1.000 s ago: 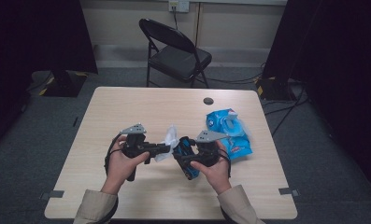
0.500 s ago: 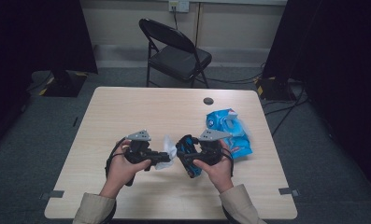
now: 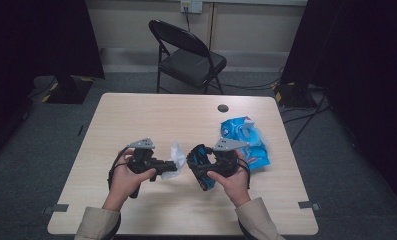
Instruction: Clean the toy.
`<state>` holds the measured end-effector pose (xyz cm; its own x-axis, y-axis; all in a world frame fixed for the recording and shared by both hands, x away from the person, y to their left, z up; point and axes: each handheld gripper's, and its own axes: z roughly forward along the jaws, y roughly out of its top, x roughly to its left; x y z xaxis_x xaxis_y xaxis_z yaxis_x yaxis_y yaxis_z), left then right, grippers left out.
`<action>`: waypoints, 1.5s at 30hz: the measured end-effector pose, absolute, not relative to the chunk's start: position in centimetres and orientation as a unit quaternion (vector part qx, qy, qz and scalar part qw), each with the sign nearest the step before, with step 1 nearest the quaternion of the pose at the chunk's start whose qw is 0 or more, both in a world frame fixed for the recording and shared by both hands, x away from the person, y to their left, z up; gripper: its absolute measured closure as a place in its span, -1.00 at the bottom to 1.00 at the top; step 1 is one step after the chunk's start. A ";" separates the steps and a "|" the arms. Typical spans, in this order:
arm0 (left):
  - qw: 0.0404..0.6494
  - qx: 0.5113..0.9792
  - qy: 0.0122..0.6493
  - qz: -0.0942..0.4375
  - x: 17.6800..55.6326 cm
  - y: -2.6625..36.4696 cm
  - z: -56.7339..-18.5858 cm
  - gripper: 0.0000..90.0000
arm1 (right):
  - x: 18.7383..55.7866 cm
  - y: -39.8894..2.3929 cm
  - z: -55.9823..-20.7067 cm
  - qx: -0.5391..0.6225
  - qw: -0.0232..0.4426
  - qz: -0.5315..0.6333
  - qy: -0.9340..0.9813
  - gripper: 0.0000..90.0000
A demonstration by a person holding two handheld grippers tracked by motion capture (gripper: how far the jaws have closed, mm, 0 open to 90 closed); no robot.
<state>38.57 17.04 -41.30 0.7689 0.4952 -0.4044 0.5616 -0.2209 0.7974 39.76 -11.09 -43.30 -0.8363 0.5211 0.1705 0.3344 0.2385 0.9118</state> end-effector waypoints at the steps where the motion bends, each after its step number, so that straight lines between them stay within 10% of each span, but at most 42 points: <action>1: 0.531 0.776 0.340 -0.029 38.8 17.3 -40.9 0.88 | 39.7 -11.0 -43.3 0.270 0.083 0.554 0.783 -0.42; 45: 0.538 0.769 0.342 -0.044 40.4 14.6 -39.4 0.88 | 39.3 -10.3 -43.2 0.253 0.071 0.554 0.790 -0.42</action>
